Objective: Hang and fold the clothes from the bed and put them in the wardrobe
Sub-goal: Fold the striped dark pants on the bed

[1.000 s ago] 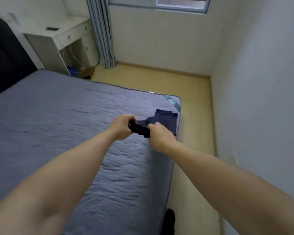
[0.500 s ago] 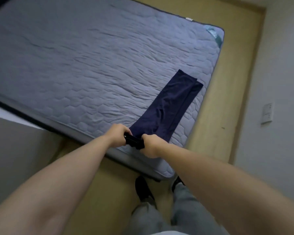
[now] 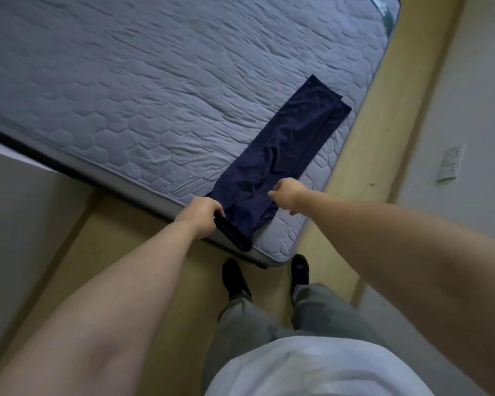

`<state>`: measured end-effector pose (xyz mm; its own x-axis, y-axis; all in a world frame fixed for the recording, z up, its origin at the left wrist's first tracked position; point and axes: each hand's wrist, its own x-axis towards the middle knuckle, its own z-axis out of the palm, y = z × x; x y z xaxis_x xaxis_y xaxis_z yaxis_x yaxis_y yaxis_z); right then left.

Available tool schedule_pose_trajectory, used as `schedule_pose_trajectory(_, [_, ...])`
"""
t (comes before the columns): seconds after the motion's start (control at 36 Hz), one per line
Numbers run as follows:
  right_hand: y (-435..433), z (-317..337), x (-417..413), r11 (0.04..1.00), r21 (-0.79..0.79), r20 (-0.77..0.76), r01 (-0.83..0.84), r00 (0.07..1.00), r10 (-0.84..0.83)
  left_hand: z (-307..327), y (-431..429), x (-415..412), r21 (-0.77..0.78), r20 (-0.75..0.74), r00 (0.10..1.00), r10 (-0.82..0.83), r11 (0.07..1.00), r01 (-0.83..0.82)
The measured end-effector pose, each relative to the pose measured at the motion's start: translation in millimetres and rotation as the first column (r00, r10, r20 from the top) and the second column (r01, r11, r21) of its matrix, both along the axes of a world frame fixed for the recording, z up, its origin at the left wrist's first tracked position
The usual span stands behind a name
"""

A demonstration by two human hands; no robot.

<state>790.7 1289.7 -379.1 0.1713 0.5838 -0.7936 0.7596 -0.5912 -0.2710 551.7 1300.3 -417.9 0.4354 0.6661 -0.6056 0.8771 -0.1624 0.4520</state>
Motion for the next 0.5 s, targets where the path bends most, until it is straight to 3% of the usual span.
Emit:
schedule_pose_trajectory(0.17, [20, -17, 60, 0.926, 0.014, -0.045, 0.378, 0.925, -0.377, -5, 28, 37, -0.008, -0.002, 0.998, -0.059, 0.998, 0.059])
schedule_pose_trajectory(0.36, [70, -67, 144, 0.802, 0.012, -0.136, 0.598, 0.795, -0.591, -32, 71, 103, -0.099, -0.093, 0.987, -0.133, 0.987, 0.124])
schedule_pose_trajectory(0.5, [126, -130, 218, 0.654, -0.017, -0.185, 0.756, 0.64, -0.746, -67, 104, 173, -0.155, -0.219, 0.956, -0.196, 0.974, 0.164])
